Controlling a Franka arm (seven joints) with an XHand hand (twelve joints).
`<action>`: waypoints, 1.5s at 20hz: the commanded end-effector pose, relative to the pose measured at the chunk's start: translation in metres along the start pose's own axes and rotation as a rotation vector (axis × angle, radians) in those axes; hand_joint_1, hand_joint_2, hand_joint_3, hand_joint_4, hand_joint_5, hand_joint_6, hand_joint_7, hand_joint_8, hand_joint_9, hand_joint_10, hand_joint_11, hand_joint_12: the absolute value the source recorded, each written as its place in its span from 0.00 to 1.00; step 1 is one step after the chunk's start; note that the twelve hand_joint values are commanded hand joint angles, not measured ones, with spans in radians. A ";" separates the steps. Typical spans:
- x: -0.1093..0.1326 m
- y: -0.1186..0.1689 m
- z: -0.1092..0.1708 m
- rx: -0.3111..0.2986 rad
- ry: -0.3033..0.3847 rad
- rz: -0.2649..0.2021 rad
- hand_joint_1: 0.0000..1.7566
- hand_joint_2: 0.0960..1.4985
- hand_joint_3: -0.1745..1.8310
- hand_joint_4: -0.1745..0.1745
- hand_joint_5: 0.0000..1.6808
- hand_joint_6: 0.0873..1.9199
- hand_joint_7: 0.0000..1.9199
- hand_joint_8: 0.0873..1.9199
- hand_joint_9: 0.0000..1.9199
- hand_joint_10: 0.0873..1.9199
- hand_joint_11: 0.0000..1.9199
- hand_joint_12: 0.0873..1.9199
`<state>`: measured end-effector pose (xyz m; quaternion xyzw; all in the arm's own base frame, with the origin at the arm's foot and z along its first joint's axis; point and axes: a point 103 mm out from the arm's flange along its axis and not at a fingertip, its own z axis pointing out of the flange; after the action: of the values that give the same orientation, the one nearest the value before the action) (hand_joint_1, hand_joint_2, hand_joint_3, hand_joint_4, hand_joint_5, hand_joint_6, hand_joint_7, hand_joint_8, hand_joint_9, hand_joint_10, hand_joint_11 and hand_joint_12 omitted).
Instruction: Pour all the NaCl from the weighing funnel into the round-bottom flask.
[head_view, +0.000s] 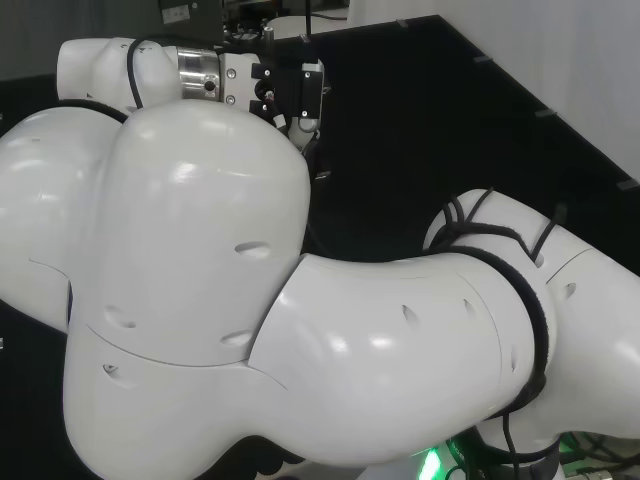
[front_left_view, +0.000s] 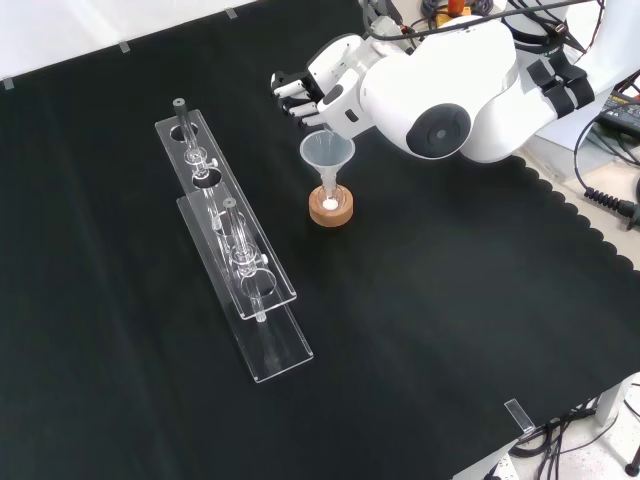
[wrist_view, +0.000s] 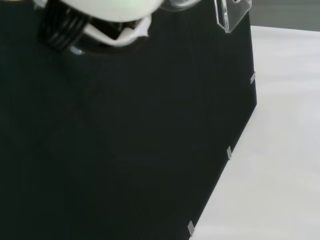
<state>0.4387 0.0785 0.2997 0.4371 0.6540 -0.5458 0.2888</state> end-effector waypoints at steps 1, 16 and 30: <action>0.000 -0.001 0.001 -0.004 0.015 0.001 0.63 0.39 0.45 1.00 0.72 0.39 0.38 0.31 0.55 0.14 0.35 0.57; -0.035 -0.015 0.034 -0.056 0.373 0.010 0.63 0.39 0.45 1.00 0.72 0.39 0.38 0.31 0.55 0.15 0.35 0.57; -0.048 -0.009 0.089 -0.095 0.722 -0.030 0.63 0.39 0.45 1.00 0.72 0.40 0.38 0.31 0.55 0.15 0.36 0.57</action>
<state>0.4406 -0.0014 0.3253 0.5593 0.7294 -0.3797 0.1052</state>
